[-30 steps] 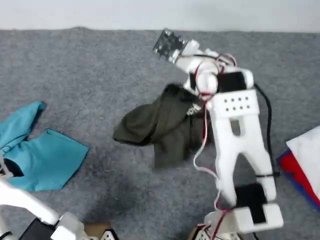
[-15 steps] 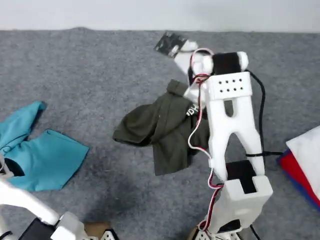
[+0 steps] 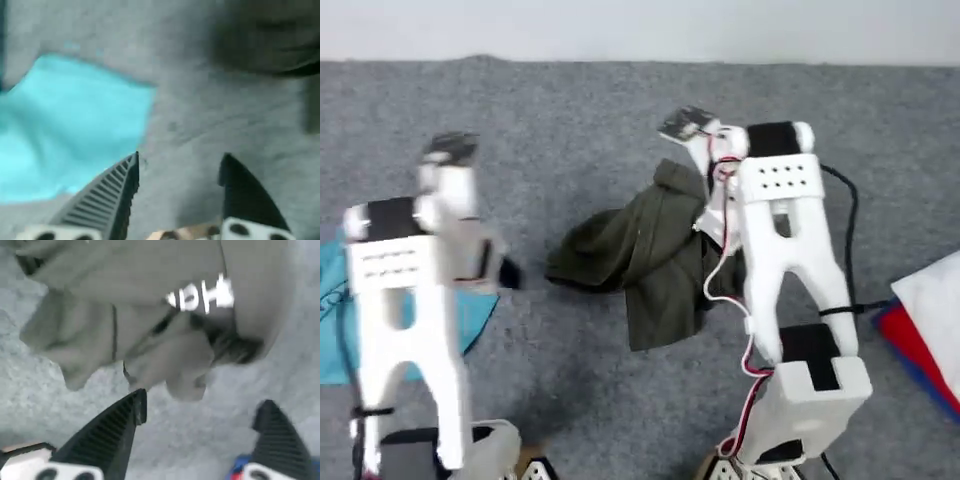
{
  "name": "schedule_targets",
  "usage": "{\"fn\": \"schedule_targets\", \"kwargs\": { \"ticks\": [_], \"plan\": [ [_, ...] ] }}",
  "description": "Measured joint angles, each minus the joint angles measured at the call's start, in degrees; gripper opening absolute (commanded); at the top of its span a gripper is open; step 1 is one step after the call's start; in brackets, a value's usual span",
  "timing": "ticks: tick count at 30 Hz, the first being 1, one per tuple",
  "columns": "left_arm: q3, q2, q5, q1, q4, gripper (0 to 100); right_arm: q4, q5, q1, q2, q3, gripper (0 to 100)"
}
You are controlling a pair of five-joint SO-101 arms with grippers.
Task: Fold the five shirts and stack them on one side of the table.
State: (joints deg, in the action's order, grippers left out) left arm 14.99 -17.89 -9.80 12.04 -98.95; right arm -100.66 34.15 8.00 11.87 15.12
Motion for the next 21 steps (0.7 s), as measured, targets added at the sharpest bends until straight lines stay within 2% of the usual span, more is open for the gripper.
{"fn": "schedule_targets", "kwargs": {
  "ticks": [4,8,13,21],
  "plan": [
    [-2.64,0.09,9.49,-13.98,2.64,32,0.00,-0.18,-5.19,-1.23,-6.77,37.0],
    [-3.34,5.19,12.66,-23.03,9.32,32,0.00,-0.18,-10.11,-1.67,-12.31,37.0],
    [-7.82,17.85,15.03,-26.81,13.71,31,0.00,0.88,-16.62,-1.67,-15.38,36.9],
    [-33.76,42.46,17.41,-29.63,11.34,21,0.00,3.60,-23.03,-1.67,-15.91,36.9]
  ]
}}
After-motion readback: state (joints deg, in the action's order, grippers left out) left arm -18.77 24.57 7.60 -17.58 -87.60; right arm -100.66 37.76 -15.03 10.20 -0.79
